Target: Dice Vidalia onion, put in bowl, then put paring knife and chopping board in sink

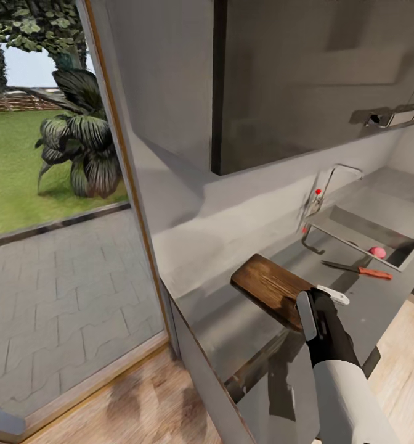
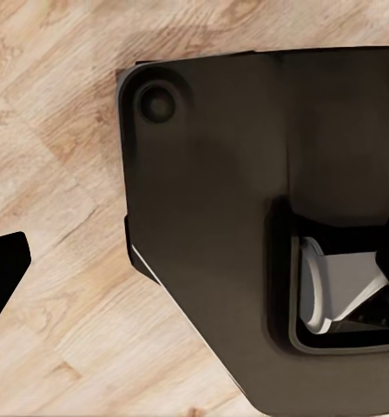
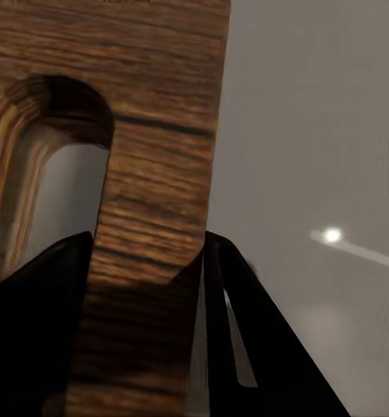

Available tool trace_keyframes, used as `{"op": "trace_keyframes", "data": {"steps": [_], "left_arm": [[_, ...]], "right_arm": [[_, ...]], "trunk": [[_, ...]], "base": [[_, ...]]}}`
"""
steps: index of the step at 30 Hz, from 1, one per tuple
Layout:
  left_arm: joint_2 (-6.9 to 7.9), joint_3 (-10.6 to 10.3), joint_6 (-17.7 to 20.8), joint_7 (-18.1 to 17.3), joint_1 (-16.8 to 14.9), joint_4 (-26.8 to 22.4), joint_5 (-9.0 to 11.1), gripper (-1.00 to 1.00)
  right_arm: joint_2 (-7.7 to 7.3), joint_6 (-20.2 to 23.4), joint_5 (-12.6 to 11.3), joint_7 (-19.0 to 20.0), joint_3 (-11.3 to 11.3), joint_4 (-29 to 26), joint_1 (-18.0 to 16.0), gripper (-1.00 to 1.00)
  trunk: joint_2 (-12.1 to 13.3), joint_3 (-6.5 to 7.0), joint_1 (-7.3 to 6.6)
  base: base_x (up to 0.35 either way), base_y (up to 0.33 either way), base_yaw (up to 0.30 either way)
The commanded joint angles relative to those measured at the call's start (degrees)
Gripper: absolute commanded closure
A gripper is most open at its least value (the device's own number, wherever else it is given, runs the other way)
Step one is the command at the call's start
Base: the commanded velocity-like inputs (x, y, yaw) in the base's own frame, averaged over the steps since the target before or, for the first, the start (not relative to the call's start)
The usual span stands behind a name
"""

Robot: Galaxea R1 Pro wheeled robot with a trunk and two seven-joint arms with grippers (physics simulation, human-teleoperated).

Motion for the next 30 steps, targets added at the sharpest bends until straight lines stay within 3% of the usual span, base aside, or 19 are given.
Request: {"op": "trace_keyframes", "data": {"steps": [1,9,19,20,21,30], "left_arm": [[0.0,-0.02,0.0,0.02,0.02,-0.08,-0.02,-1.0],[0.0,0.03,-0.04,0.04,0.02,1.11,0.01,-1.0],[0.0,0.04,-0.08,0.02,0.02,2.14,0.07,-1.0],[0.0,0.04,-0.08,0.02,0.02,2.28,0.08,-1.0],[-0.09,0.04,-0.09,0.02,0.02,2.67,0.08,-1.0],[-0.09,0.04,-0.09,0.02,0.0,3.34,0.09,-1.0]], "right_arm": [[0.02,0.01,-0.73,-0.54,-0.04,-0.12,-0.05,1.0],[0.25,0.03,-0.8,-0.54,0.15,-0.22,-0.05,1.0],[0.36,0.11,-0.89,-0.52,0.87,-0.22,-0.05,1.0],[0.36,0.11,-0.89,-0.49,0.94,-0.22,-0.05,1.0],[0.5,0.11,-0.98,-0.22,3.46,-0.24,-0.05,1.0],[0.6,0.11,-0.98,-0.19,3.67,-0.22,-0.05,1.0]], "trunk": [[-0.11,-0.01,0.04],[-0.11,0.69,0.04],[-0.11,1.59,0.04],[-0.11,1.68,0.04],[-0.11,1.76,0.04],[-0.11,2.43,0.04]], "base": [[0.0,0.0,0.0],[-0.063,0.0,0.0],[-0.299,-0.012,0.0],[-0.265,-0.137,0.0],[-0.002,-0.303,0.144],[0.0,-0.312,0.194]]}}
